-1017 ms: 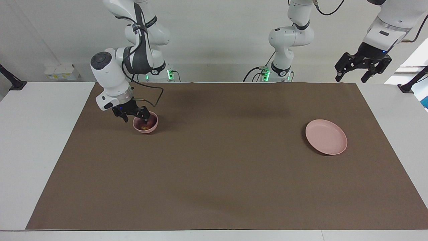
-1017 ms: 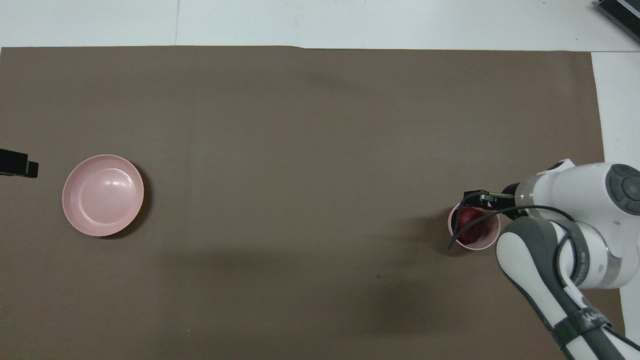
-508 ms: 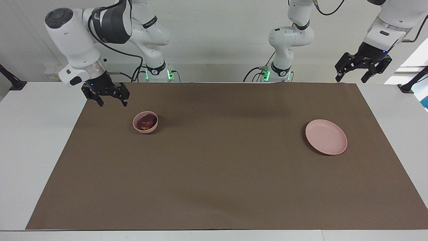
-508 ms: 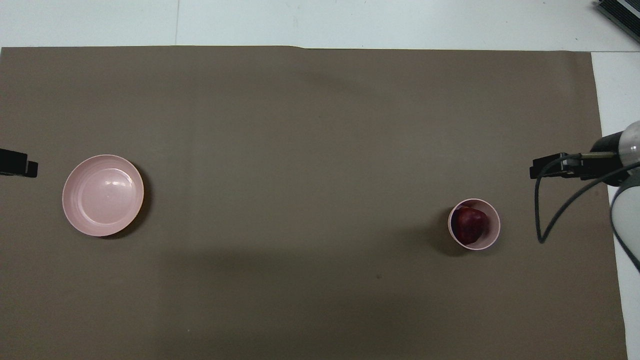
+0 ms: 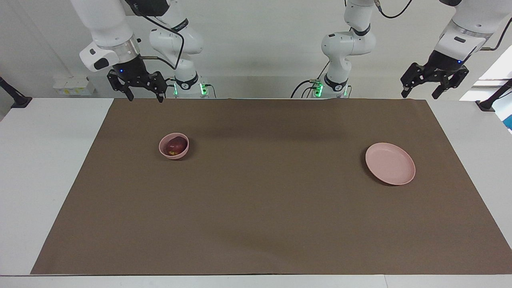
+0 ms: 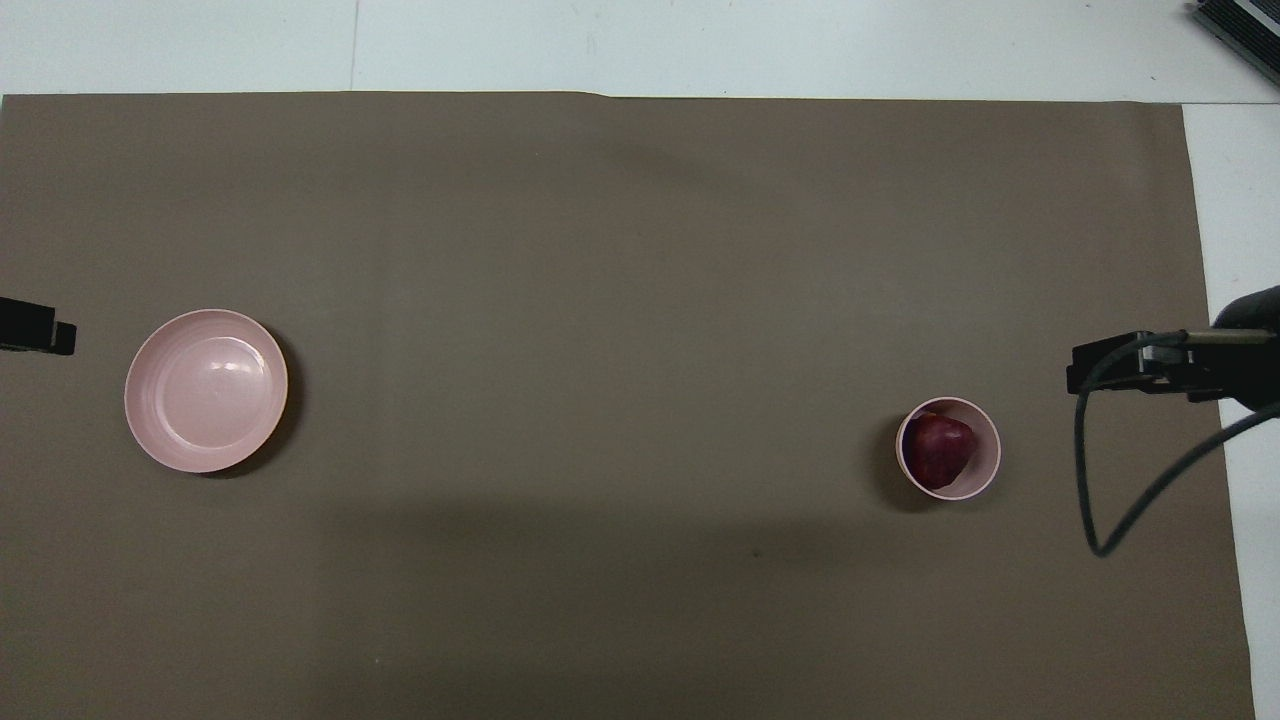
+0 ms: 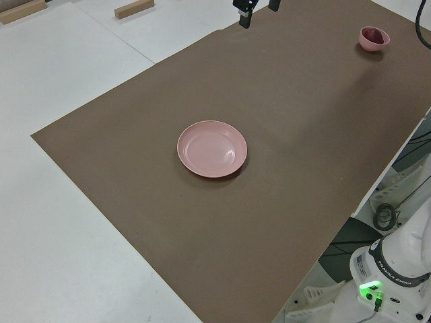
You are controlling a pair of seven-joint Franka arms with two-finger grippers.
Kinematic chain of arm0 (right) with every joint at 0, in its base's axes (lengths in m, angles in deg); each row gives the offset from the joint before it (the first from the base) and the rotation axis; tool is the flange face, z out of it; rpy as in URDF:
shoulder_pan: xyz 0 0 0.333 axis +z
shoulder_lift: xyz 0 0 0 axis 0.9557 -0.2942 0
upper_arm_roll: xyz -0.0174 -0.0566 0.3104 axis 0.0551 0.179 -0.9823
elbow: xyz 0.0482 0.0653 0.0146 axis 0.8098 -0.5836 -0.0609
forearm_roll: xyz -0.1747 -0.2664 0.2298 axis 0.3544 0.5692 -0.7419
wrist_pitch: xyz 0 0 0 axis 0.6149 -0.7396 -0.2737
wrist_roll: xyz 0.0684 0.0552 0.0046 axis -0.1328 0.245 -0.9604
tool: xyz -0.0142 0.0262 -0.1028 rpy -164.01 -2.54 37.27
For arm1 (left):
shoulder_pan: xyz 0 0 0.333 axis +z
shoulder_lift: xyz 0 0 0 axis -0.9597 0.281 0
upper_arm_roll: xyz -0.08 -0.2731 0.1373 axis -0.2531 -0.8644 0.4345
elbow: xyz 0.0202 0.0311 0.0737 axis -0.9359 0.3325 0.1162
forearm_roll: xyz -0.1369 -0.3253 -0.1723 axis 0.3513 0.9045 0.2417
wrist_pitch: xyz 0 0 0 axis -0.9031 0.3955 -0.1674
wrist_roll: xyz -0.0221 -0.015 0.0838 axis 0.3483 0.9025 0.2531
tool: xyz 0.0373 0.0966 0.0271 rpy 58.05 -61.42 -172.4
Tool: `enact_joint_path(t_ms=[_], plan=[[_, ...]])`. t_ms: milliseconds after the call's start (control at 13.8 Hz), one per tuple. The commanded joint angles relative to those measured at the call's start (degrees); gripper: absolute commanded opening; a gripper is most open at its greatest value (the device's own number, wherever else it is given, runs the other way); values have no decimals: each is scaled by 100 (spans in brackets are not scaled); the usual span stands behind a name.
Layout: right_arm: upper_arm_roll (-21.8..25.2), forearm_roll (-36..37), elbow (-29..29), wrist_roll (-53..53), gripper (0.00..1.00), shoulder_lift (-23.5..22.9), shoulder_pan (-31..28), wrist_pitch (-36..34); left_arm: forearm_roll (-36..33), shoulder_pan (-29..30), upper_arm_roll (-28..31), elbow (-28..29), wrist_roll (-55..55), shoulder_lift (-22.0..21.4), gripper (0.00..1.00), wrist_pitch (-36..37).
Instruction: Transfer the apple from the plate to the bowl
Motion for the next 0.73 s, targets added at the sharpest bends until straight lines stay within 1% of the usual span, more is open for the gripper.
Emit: enact_joint_path(t_ms=[0,145,291,363,508,581,654], plan=[[-12,99,174,42,100,-74,-52,-150,-81,59,-46,97,80,-76,100,-65],[-21,99,200,25,100,-74,-95,-168,-81,67,-46,106,80,-84,100,-74],[5,134,244,-2,100,-92,-17,-237,-81,67,-46,114,97,-93,100,-74],[101,125,305,-72,100,-101,149,-360,-81,67,-46,115,97,-93,100,-74],[670,134,437,-125,100,-153,597,-536,-81,67,-46,123,97,-102,100,-74],[804,160,525,-151,100,-214,738,-589,-81,67,-46,123,97,-102,100,-74],[814,152,543,-151,100,-232,757,-572,-81,67,-46,132,97,-102,100,-74]])
